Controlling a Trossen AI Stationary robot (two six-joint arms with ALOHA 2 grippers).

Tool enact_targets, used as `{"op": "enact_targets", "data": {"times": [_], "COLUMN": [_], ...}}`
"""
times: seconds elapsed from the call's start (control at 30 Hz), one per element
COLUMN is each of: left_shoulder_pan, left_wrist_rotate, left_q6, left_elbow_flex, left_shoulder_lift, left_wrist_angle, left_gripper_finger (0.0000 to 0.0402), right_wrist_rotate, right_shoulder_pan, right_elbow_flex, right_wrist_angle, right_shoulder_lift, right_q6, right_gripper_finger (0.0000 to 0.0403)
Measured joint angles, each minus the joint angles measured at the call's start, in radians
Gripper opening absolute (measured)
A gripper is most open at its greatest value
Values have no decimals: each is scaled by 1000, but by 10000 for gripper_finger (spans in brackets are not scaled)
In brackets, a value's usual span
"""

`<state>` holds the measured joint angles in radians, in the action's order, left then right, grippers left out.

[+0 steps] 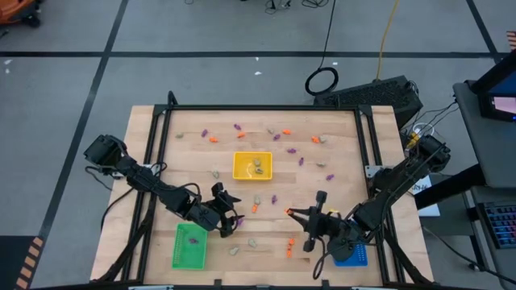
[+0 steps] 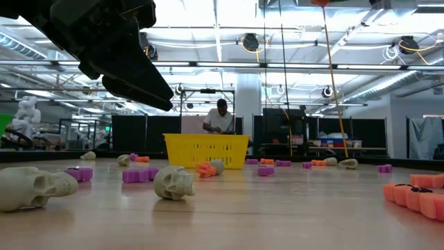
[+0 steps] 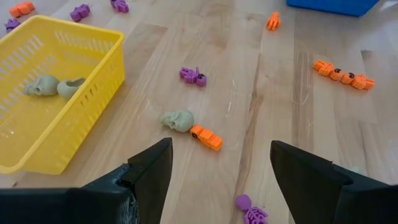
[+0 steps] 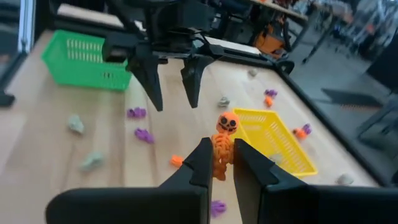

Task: Sort Halloween decoration
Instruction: Put the orange skeleton toy in the blue basket

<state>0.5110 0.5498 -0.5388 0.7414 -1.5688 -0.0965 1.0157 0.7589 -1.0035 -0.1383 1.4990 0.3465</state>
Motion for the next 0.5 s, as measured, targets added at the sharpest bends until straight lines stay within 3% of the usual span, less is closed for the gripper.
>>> {"op": "enact_targets", "data": {"times": [0.23, 0.5], "left_shoulder_pan": [0, 0], "left_wrist_rotate": [0, 0], "left_q6": [0, 0], "left_elbow_flex": [0, 0], "left_shoulder_lift": [0, 0], "left_wrist_angle": [0, 0], "left_gripper_finger": [270, 270], "right_wrist_rotate": [-3, -155], "right_shoulder_pan": [0, 0], "right_elbow_flex": [0, 0], "right_wrist_angle": [0, 8], "right_shoulder_lift": [0, 0], "right_q6": [232, 325], "right_gripper_finger": [25, 25]}}
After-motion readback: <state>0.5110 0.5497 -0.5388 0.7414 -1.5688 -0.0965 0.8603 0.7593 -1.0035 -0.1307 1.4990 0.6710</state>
